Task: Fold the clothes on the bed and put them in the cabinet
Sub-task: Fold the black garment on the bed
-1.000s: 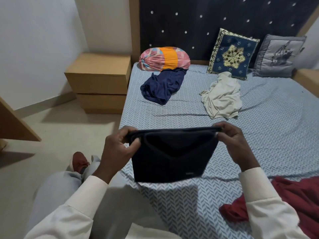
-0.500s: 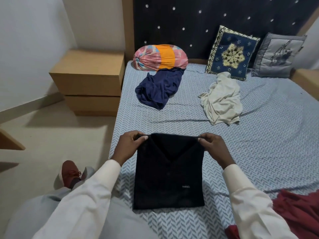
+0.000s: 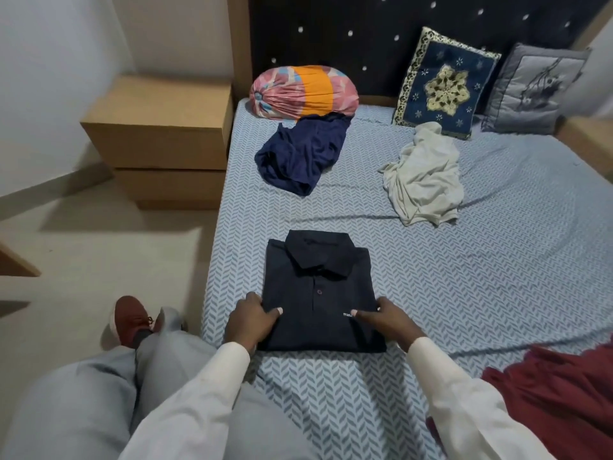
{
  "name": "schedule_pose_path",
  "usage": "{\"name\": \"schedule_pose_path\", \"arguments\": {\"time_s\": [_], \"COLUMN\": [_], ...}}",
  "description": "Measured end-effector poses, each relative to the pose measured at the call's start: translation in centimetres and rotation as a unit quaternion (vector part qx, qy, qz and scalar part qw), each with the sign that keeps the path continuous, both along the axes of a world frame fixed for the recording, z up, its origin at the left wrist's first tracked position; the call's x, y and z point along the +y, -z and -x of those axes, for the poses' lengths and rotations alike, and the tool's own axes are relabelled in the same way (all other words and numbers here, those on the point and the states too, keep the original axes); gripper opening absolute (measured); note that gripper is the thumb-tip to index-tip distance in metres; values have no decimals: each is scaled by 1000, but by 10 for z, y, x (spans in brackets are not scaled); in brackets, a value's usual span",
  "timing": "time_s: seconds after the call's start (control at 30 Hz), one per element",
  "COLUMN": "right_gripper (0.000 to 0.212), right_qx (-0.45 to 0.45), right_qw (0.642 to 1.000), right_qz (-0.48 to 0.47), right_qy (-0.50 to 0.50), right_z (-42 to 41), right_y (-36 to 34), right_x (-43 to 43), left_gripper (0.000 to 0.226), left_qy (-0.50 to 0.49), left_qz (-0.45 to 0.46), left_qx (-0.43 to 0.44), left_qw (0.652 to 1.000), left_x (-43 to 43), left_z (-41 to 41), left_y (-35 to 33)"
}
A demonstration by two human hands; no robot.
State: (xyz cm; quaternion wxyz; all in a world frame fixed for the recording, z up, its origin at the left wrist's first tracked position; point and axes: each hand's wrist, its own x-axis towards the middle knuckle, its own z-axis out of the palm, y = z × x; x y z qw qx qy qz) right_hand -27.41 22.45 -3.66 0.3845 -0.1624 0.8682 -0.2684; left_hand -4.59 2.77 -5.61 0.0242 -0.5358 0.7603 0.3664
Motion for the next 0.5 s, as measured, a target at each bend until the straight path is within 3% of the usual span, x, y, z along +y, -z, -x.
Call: {"name": "schedule_pose_path", "arguments": {"time_s": [0.1,0.2,0.3,0.37,0.43,0.5], "right_gripper": [46,27,25,20,27,40], "right_qx": [-72,-138,-166,-105,17,155], "right_qw": [997,989,984,994,996,982], "right_qz": [6,36,41,-8,-74,-96], "right_qy": [10,38,49,10,-37,-43], "right_z": [-14,-19,-19,-22,-25,-27], "right_y": [0,-6,-6,-4,-2,-5], "right_x": [18,28,36,41,42,37], "left_gripper": [62,40,38,40,44,51], "left_qy": [-1,-6,-14,2,13,30], "left_qz": [-36,-70,-98,-81,-46,54], "left_qx": [-16,29,54,13,-40,-54], "left_qw": [999,997,994,997,998,997], "left_x": [17,22,22,25,33,38], "left_z": [-12,-19,-31,-37,-38,-35], "left_y": [3,-4,-3,-2,-6,-12]}}
